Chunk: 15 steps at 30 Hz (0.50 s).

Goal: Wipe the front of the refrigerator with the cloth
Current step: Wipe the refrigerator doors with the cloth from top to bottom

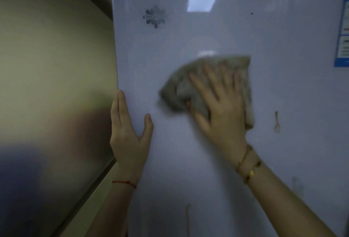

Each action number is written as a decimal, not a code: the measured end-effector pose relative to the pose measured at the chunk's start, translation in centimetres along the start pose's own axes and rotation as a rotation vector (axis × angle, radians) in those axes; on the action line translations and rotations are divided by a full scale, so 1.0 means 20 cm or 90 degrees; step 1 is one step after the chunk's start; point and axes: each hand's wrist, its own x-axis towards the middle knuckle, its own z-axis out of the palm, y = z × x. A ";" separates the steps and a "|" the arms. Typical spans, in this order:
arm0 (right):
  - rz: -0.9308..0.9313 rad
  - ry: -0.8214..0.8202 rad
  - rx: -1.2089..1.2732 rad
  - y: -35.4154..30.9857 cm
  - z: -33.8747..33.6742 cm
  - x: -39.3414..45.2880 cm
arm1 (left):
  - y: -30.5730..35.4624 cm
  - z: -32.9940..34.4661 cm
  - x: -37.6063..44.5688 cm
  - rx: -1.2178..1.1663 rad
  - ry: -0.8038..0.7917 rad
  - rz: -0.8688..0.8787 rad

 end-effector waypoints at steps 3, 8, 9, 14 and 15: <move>-0.066 -0.062 -0.015 -0.05 -0.02 -0.32 | -0.01 0.01 -0.01 0.004 0.006 0.014; 0.010 0.008 -0.013 0.13 -0.07 -0.04 | -0.02 0.02 -0.01 0.006 0.012 0.010; 0.047 0.039 -0.016 0.15 -0.07 0.04 | -0.02 0.02 -0.01 -0.001 0.010 0.014; -0.003 -0.024 -0.004 0.02 -0.03 -0.19 | -0.02 0.02 -0.01 0.004 0.005 0.008; -0.045 -0.059 -0.008 -0.01 -0.03 -0.32 | -0.02 0.01 -0.01 0.005 0.001 0.008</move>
